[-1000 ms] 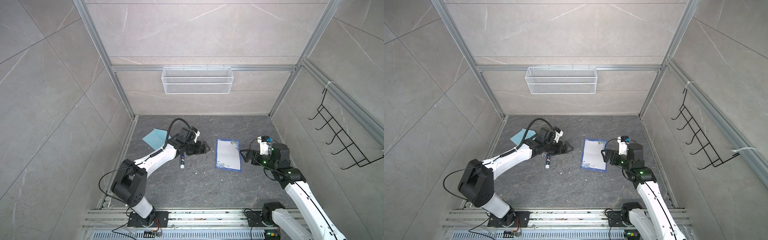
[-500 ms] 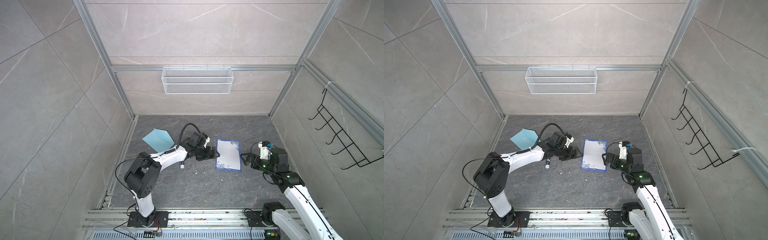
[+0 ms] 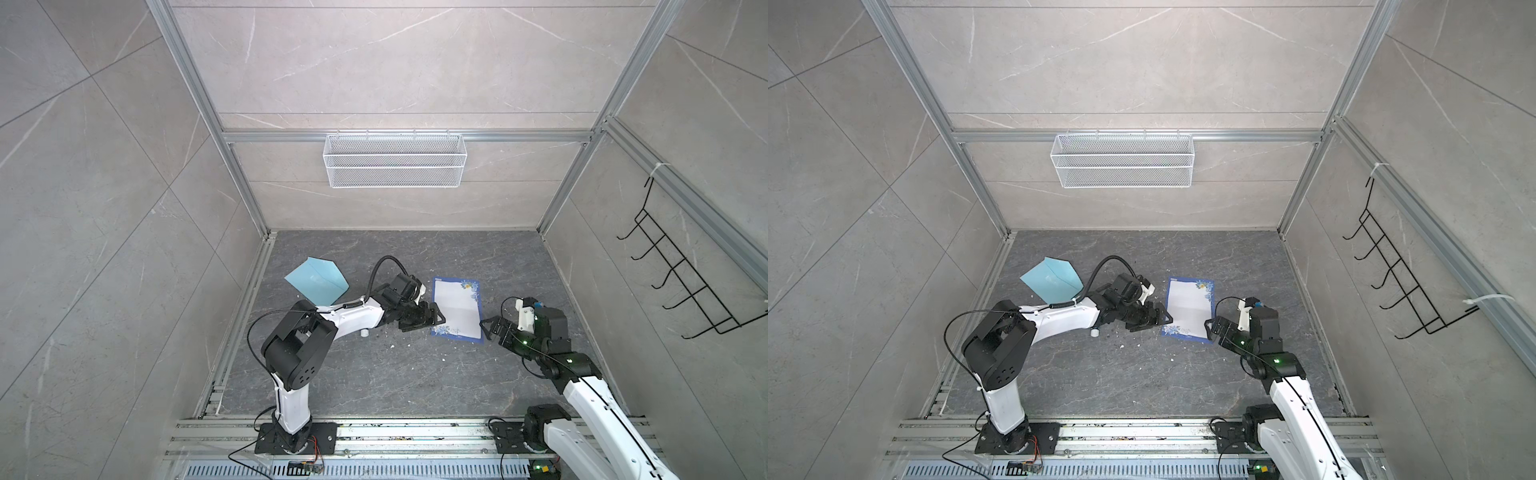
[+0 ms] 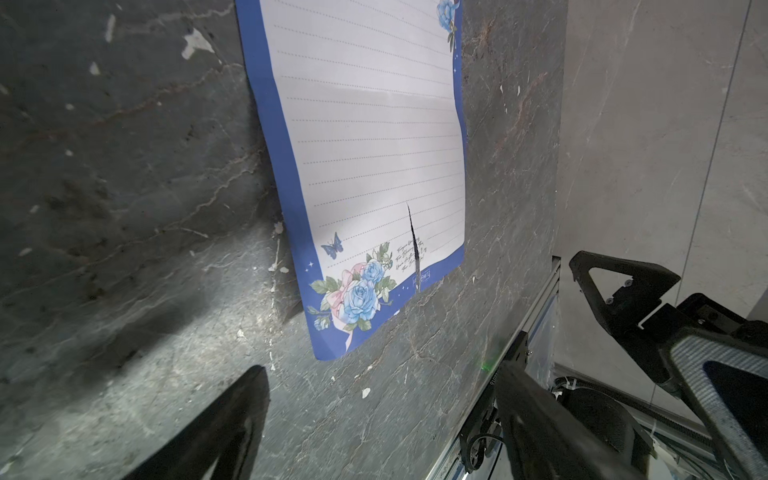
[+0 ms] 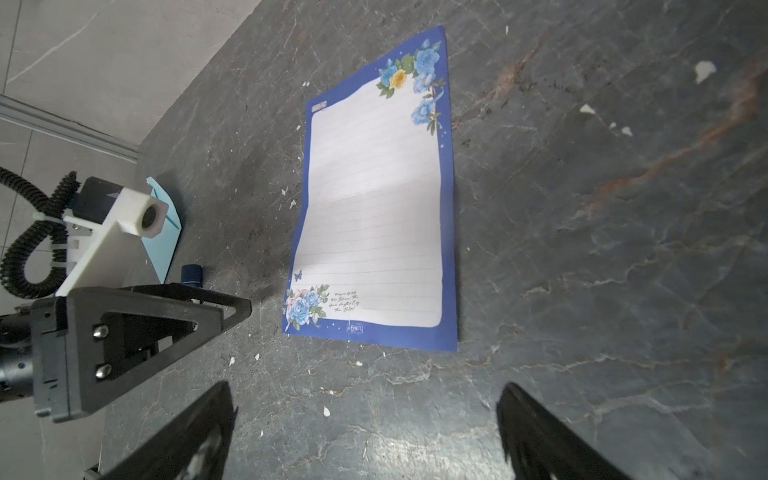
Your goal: Place the letter into the envelope and seal it
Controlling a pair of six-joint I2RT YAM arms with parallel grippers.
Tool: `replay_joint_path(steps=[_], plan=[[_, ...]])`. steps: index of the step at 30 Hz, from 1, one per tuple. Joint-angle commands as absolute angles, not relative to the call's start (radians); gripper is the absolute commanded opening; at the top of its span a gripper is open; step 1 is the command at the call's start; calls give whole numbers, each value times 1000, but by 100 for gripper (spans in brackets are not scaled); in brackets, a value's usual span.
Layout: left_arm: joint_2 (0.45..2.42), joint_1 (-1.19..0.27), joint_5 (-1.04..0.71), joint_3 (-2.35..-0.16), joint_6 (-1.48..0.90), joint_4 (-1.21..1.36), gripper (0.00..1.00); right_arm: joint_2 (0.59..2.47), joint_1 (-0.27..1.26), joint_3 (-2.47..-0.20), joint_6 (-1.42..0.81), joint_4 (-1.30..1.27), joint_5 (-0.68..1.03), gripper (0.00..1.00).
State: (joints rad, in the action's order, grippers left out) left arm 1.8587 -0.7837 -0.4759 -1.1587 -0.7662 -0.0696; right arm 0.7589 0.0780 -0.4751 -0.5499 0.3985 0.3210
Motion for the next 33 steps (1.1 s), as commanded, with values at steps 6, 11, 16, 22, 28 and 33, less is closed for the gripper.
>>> replay_joint_path(steps=[6, 11, 16, 22, 28, 33], plan=[[1907, -793, -452, -1135, -805, 39, 87, 836, 77, -427, -613, 314, 318, 99], [1914, -793, -440, -1117, -803, 59, 87, 921, 76, -416, -620, 248, 314, 99], [1927, -793, -433, -1105, -802, 75, 87, 998, 73, -413, -635, 174, 338, 99], [1954, -792, -448, -1106, -808, 107, 86, 1102, 52, -408, -635, 71, 392, 99], [1989, -792, -471, -1120, -831, 153, 85, 1222, 4, -408, -641, -20, 449, 99], [2004, -791, -472, -1126, -837, 160, 83, 1303, -12, -409, -651, -95, 495, 99]])
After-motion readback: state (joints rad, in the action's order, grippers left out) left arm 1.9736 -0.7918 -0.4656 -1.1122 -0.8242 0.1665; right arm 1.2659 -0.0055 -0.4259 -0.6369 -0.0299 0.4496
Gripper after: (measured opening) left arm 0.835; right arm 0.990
